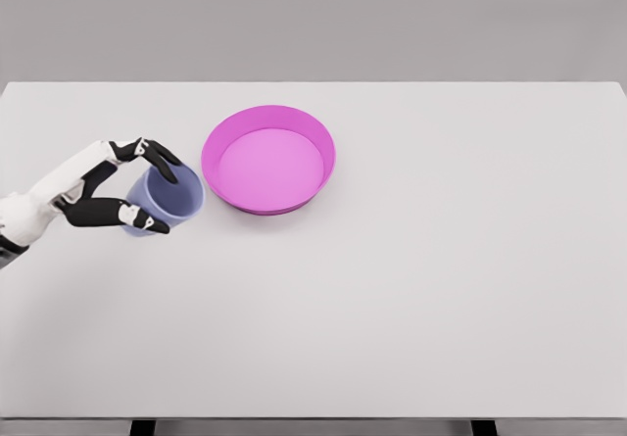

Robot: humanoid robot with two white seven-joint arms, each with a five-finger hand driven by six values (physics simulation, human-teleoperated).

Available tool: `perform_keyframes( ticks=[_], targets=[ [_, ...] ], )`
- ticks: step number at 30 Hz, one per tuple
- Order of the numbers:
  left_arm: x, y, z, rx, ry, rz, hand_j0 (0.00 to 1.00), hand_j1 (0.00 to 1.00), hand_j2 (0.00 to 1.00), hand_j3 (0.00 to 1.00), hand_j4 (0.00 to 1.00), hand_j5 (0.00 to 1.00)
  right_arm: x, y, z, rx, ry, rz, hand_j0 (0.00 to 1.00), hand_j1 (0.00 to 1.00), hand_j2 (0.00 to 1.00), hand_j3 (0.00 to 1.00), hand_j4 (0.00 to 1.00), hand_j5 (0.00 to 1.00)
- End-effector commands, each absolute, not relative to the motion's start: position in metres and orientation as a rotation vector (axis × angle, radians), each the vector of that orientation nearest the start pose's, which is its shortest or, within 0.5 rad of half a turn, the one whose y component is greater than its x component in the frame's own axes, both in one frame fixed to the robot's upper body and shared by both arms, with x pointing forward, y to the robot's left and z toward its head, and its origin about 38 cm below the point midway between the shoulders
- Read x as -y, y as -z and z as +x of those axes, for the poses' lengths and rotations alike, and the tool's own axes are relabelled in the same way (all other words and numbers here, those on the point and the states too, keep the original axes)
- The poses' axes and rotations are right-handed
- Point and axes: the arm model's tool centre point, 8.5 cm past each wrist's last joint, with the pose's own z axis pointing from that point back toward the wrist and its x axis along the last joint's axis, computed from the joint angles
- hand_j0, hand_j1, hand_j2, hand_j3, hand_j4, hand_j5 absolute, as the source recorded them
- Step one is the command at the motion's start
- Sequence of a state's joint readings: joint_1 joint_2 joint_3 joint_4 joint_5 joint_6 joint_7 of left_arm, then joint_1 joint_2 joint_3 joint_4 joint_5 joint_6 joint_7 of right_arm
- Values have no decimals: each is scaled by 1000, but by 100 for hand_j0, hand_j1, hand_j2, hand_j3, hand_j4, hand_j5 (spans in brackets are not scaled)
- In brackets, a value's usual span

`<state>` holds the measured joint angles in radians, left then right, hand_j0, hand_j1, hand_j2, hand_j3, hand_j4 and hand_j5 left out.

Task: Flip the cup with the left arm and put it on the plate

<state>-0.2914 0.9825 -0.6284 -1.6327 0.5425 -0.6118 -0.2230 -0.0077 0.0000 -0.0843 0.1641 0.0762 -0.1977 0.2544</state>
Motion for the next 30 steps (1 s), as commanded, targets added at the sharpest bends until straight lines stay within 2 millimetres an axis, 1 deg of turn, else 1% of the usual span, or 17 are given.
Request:
perform_keyframes(
  ticks=[1,3,7,9,11,13,19,25,30],
  targets=[
    [-323,-196,360,1858,1030,-284,43,43,43,43,43,43,245,255,-31,43,2,180,100,100,100,100,100,100],
    [-317,-192,362,1868,1013,-299,43,43,43,43,43,43,245,255,-31,43,2,180,100,100,100,100,100,100],
    [-312,-195,367,1889,1023,-295,43,43,43,43,43,43,245,255,-31,43,2,180,100,100,100,100,100,100],
    [-310,-194,371,1897,1019,-289,43,43,43,43,43,43,245,255,-31,43,2,180,100,100,100,100,100,100],
    [-305,-191,373,1904,1014,-297,43,43,43,43,43,43,245,255,-31,43,2,180,100,100,100,100,100,100],
    [-304,-191,374,1905,1014,-296,43,43,43,43,43,43,245,255,-31,43,2,180,100,100,100,100,100,100],
    [-292,-188,379,1902,1009,-301,43,43,43,43,43,43,245,255,-31,43,2,180,100,100,100,100,100,100],
    [-284,-194,387,1927,1003,-306,43,43,43,43,43,43,245,255,-31,43,2,180,100,100,100,100,100,100],
    [-276,-194,395,1944,994,-307,43,43,43,43,43,43,245,255,-31,43,2,180,100,100,100,100,100,100]
  ],
)
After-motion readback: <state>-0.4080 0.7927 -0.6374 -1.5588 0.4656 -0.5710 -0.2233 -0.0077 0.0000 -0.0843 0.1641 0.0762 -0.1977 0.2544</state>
